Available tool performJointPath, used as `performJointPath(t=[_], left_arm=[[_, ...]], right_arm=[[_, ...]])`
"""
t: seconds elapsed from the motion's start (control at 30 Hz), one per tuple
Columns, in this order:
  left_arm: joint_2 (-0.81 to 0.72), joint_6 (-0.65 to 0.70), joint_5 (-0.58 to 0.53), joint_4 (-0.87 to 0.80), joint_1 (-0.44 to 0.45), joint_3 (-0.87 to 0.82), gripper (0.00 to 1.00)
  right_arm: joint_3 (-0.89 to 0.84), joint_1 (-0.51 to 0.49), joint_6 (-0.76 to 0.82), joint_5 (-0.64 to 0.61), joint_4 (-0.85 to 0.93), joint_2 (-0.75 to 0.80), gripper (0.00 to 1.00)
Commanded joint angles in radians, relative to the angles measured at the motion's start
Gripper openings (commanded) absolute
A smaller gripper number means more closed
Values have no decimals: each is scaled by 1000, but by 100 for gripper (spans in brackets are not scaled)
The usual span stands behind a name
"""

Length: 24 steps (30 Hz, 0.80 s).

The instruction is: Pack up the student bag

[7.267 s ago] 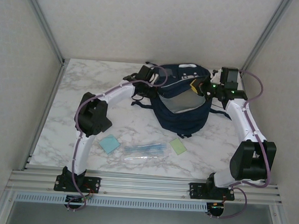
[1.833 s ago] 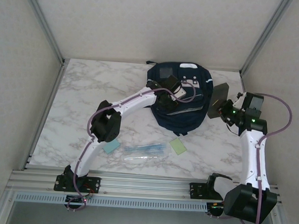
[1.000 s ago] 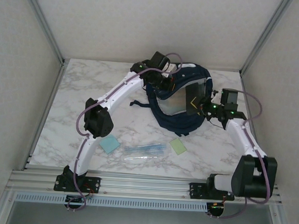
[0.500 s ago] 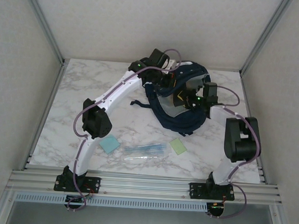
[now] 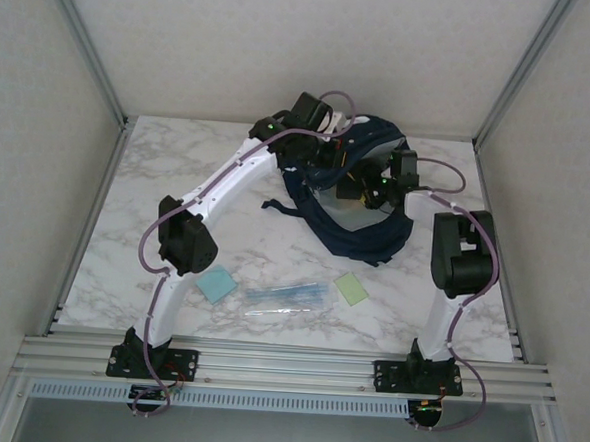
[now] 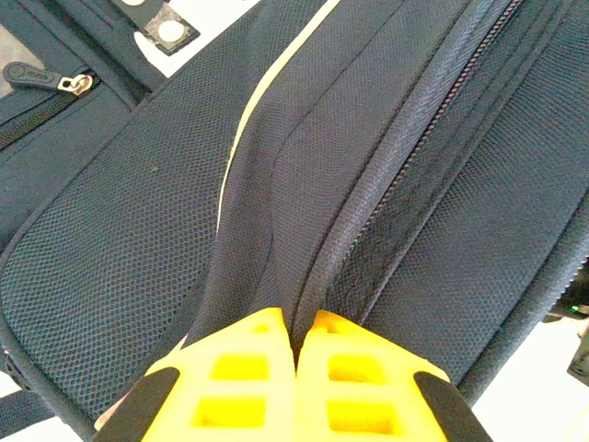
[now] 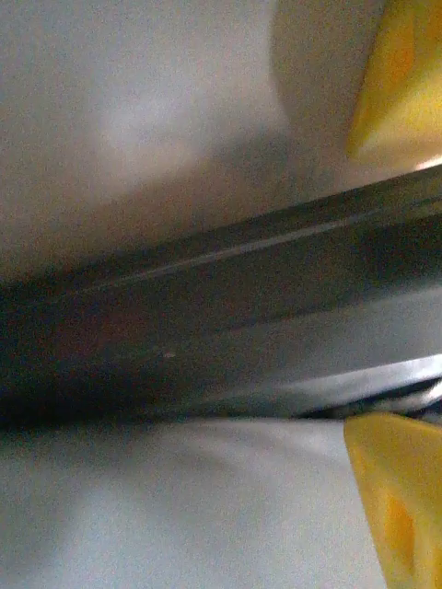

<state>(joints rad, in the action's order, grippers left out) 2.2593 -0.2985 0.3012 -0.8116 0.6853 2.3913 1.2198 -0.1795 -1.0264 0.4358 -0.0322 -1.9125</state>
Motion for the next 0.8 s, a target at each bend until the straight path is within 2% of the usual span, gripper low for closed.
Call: performJointPath(t=[0.0,0.03,0.07,0.23,0.4,0.5,0.6,0.77], left_arm=[[-81,-59,-13,61,-14,-5,0],[-81,-65,-12,67,-19,-11,0],[-81,-70,-14,71,-22,-15,0],[-84,-69,-17,80,-41,-41,0],[-84,-53,-5,77,-67,-54,0],[-81,-28,2,65,-78,-53,0],[-74,0,9,26,-90,-36,0],[-82,9,48,-10,-109,-40,0]], right_arm=[[32,-6,109,-81,223,130,92],[38,-6,143,-85,275,151,97],[44,-6,176,-87,321,174,98],[13,-5,377,-75,534,313,99],[-80,-29,576,-4,656,453,98],[-148,-65,632,32,677,505,98],[-221,-145,666,51,641,543,97],[-263,-370,751,-4,551,528,98]])
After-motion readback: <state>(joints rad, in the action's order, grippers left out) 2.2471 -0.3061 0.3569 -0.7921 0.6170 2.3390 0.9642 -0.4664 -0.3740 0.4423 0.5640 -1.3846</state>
